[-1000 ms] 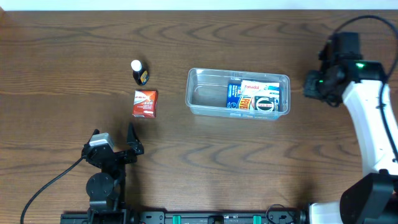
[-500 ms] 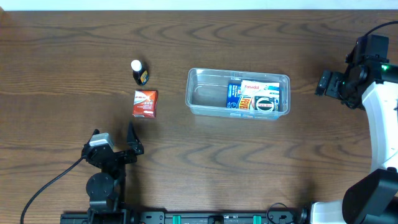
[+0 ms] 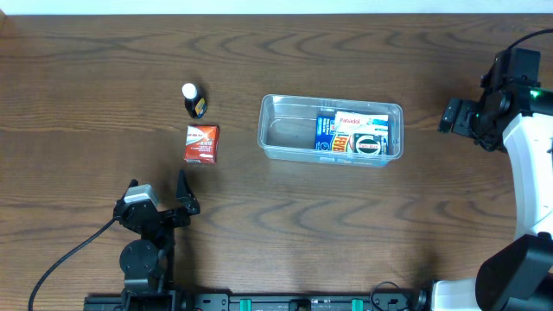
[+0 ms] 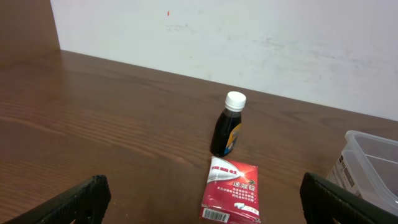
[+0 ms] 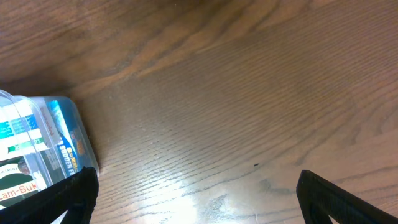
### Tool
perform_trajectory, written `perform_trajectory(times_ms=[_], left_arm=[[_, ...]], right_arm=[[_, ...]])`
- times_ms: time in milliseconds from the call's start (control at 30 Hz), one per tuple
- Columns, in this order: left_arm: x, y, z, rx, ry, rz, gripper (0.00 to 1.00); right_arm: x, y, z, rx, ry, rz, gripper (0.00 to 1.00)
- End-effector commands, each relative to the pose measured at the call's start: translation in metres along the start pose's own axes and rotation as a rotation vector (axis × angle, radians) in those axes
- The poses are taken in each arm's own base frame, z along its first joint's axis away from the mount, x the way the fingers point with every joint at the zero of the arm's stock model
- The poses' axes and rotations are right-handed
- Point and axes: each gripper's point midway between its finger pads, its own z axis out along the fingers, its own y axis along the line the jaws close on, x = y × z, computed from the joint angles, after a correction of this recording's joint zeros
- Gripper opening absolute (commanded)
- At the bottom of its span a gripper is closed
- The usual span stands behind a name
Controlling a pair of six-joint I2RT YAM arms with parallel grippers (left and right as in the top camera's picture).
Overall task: Pack container
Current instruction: 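Raise the right gripper and move it back to the right, then move the left gripper over the red medicine packet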
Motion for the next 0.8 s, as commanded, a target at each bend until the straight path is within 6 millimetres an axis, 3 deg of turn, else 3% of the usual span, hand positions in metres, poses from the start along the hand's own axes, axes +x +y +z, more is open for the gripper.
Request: perform_trajectory(times_ms=[0,100,267,367,600,767], left_arm=[[0.018,0.004,0.002,-0.012,0.040,-0.005,0.98],[0.017,0.003,0.003,-0.007,0.035,-0.002,0.98],[0.017,-0.022,-0.001,0.135,0.069,-0.023,0.98],[0.012,-0.024,-0.003,0.137,0.088,-0.072,0.98],[-0.035,-0.035,-0.001,0.142,0.116,-0.079,0.98],[-0.066,-0.050,0.027,0.139,0.276,-0.060,0.98]], right_arm=[[0.000,-0.003,0.001,0.012,0.002,-0.006,0.99],[0.000,-0.003,0.001,0.012,0.002,-0.006,0.99],[-0.001,-0.003,0.001,0.012,0.002,-0.006,0.99],[0.000,-0.003,0.001,0.012,0.002,-0.006,0.99],[0.000,-0.003,0.001,0.012,0.002,-0.006,0.99],[0.000,-0.003,0.001,0.012,0.002,-0.006,0.99]])
